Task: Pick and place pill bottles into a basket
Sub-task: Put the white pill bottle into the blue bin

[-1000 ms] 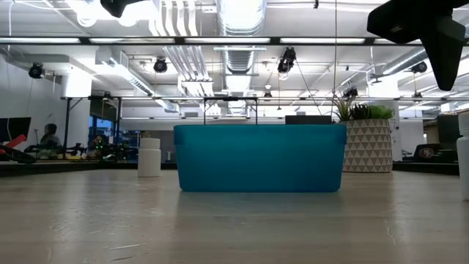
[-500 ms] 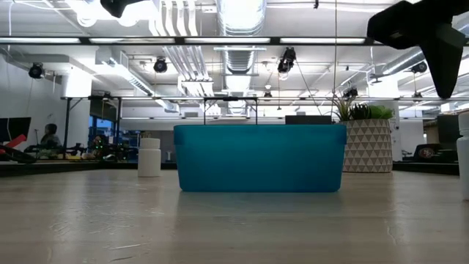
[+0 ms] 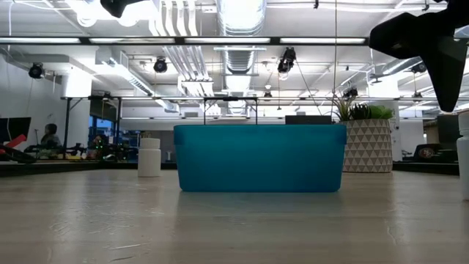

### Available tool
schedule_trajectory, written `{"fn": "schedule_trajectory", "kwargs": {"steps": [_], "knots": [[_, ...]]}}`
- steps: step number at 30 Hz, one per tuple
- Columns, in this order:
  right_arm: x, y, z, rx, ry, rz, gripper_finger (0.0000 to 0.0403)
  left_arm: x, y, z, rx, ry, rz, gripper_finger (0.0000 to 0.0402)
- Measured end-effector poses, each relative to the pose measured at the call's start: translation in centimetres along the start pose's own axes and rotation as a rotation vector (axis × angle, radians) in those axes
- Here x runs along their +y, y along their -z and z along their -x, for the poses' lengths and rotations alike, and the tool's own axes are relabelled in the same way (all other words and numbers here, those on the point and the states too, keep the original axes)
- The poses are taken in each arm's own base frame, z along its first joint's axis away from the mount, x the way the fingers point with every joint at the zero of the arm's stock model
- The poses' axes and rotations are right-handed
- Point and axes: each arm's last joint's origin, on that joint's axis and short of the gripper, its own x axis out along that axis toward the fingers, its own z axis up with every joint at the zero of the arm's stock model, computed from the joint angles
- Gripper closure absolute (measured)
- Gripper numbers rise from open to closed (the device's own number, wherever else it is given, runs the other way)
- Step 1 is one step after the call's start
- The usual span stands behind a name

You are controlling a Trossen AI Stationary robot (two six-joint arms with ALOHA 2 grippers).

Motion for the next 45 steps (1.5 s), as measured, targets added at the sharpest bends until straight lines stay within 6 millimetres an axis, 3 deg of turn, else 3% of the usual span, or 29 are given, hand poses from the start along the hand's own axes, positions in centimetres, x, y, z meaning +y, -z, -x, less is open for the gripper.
{"fn": "schedule_trajectory", "kwargs": {"steps": [40,45], "knots": [[0.1,1.1,-3.1,-0.035,-0.031,-0.007,0.0189,0.0,0.0,0.0,0.0,0.0,0.001,0.0402],[0.1,1.1,-3.1,-0.035,-0.03,-0.001,0.0213,0.0,0.0,0.0,0.0,0.0,0.001,0.0402]]}}
